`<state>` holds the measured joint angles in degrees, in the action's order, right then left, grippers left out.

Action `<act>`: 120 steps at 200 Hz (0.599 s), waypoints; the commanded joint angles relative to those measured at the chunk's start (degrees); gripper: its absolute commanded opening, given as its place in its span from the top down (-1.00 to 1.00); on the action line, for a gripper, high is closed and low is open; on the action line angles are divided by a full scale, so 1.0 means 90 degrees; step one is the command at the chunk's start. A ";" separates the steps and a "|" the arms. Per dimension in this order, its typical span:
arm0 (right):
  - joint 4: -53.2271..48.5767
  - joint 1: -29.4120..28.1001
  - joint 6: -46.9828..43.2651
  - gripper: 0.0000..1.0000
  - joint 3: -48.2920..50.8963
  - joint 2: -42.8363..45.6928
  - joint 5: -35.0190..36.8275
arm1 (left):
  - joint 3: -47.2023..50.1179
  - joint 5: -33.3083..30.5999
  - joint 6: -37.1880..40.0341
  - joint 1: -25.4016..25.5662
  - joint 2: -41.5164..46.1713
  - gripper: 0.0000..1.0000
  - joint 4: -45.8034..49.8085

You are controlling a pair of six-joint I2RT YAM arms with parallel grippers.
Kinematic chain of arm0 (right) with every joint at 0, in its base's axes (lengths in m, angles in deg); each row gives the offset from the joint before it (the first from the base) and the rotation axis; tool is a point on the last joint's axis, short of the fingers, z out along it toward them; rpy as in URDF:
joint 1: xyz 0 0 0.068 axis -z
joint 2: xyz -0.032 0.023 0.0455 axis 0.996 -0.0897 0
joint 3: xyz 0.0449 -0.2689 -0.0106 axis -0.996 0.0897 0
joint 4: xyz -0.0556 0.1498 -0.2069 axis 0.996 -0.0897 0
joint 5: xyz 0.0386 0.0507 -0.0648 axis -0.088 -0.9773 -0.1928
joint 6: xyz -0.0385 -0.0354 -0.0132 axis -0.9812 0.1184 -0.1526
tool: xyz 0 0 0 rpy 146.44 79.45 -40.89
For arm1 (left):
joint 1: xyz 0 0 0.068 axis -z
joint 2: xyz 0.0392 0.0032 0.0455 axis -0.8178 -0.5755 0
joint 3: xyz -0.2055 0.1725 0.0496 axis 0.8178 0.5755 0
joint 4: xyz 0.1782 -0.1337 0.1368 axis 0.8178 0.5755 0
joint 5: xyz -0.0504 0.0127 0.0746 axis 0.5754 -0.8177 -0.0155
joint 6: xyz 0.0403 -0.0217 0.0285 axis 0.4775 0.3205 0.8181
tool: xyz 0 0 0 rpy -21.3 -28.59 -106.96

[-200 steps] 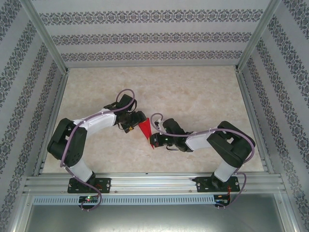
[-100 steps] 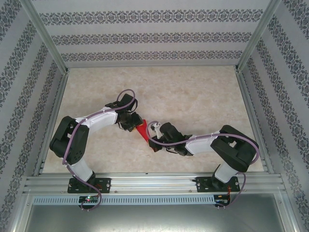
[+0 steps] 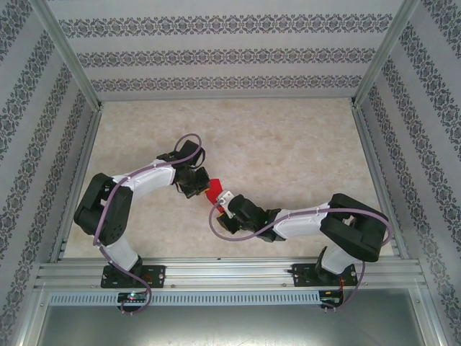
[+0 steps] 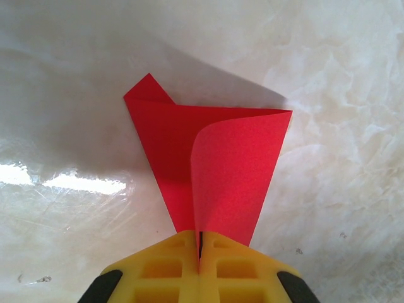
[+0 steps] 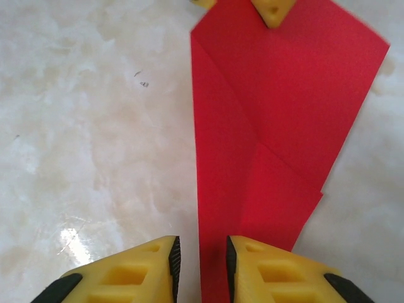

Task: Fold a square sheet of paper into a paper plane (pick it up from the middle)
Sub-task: Fold the wing for the fifth time at the center of the table.

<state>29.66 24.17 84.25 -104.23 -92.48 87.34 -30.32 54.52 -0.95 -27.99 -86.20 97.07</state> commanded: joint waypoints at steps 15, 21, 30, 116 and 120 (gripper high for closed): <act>-0.0132 -0.0309 -0.0981 0.40 -0.0327 -0.0146 0.1313 | -0.0060 0.0109 -0.0026 -0.0054 -0.0019 0.96 0.0168; -0.0143 -0.0360 -0.1049 0.39 -0.0363 -0.0203 0.1445 | -0.0046 0.0111 -0.0036 -0.0053 -0.0019 0.97 0.0168; -0.0145 -0.0420 -0.1146 0.38 -0.0429 -0.0300 0.1655 | -0.0044 0.0122 -0.0029 -0.0056 -0.0009 0.97 0.0161; -0.0046 -0.0691 -0.1361 0.58 -0.0731 -0.0907 0.2337 | 0.0007 0.0168 -0.0011 -0.0055 -0.0002 0.98 0.0129; -0.0057 -0.0704 -0.1357 0.60 -0.0731 -0.0906 0.2356 | 0.0000 0.0172 -0.0018 -0.0056 0.0000 0.98 0.0129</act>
<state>29.01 18.55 72.84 -109.41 -99.96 105.04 -30.32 55.63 -0.95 -27.99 -86.20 97.05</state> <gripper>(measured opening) 0.225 0.061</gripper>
